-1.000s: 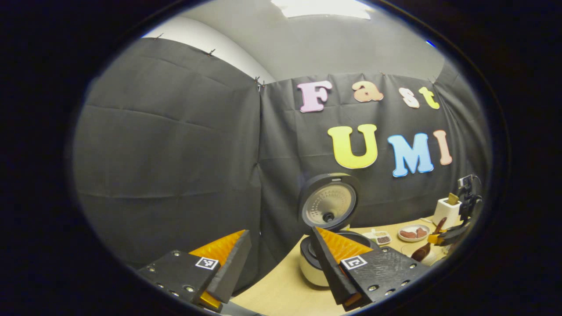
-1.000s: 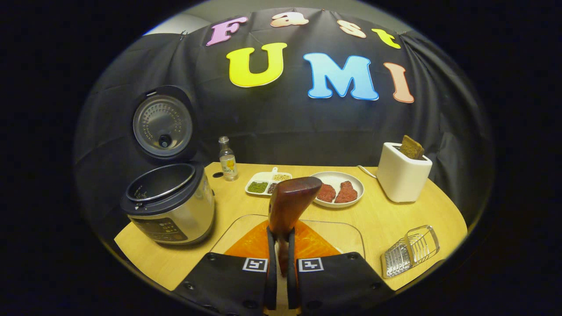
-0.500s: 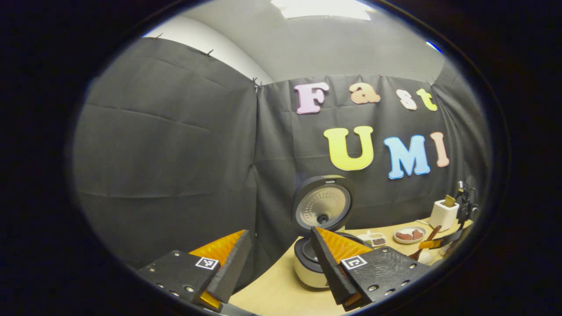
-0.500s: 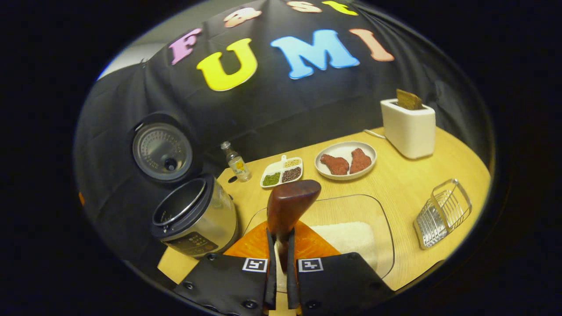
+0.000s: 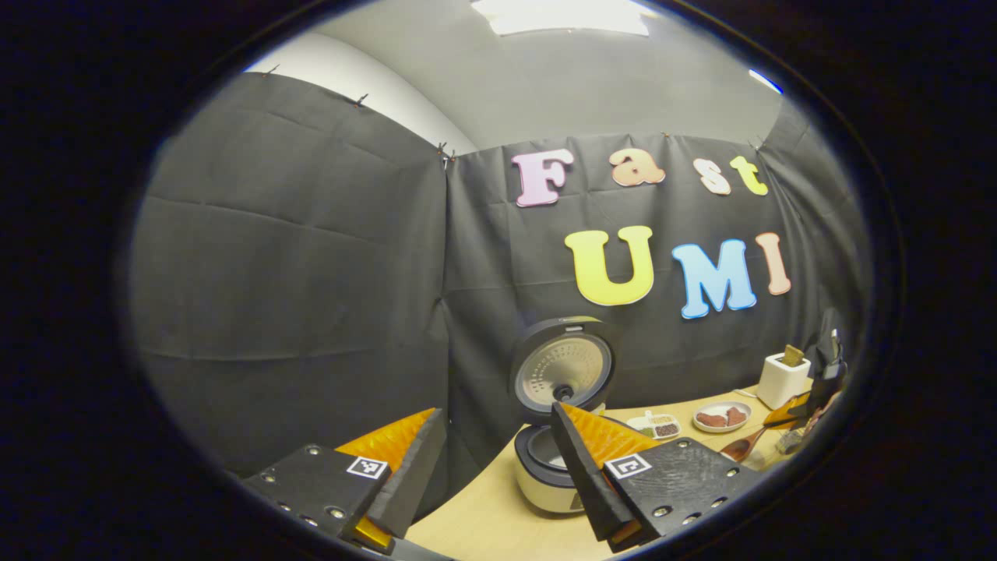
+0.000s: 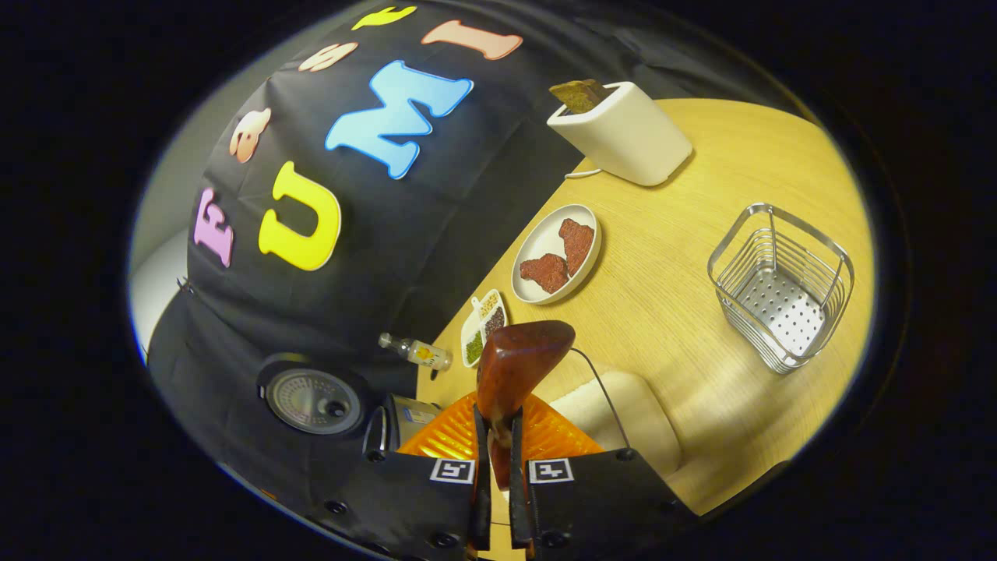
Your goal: Close the left gripper, press the button to open the rice cooker; take a wooden spoon from the chopstick holder with the right hand, scoop a spoonful of rice and pour it into the rice cooker, then put the wooden spoon back into the chopstick holder.
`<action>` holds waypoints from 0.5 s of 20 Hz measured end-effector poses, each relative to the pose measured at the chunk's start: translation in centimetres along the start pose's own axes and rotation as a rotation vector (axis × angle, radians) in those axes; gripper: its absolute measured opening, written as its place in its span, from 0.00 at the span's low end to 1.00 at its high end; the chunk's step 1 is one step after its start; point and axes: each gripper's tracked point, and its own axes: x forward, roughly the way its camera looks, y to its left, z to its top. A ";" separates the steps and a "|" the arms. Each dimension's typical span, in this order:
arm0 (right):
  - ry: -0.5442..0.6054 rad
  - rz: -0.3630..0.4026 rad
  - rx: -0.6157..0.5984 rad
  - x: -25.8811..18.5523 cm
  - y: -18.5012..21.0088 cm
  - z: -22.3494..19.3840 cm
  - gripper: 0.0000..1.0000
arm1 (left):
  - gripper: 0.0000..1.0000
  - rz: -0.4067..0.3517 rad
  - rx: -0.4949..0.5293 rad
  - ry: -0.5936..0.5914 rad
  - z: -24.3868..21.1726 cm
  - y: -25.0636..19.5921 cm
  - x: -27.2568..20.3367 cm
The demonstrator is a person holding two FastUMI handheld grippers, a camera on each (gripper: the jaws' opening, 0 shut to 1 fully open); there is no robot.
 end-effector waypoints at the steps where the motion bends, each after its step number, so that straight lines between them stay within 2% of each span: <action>1: -0.004 0.013 0.023 -0.2 0.3 0.2 0.11 | 0.84 -0.002 -0.004 -0.001 0.0 0.0 0.1; 6: -0.016 0.089 0.097 0.1 4.0 1.6 0.11 | 0.84 0.003 -0.017 0.004 -0.5 0.5 0.4; 7: -0.014 0.109 0.115 0.3 5.0 1.6 0.07 | 0.85 0.006 -0.020 0.007 -0.6 0.9 0.5; 10: -0.001 0.165 0.148 1.3 8.3 0.9 0.11 | 0.84 0.021 -0.030 0.016 -1.1 2.1 1.0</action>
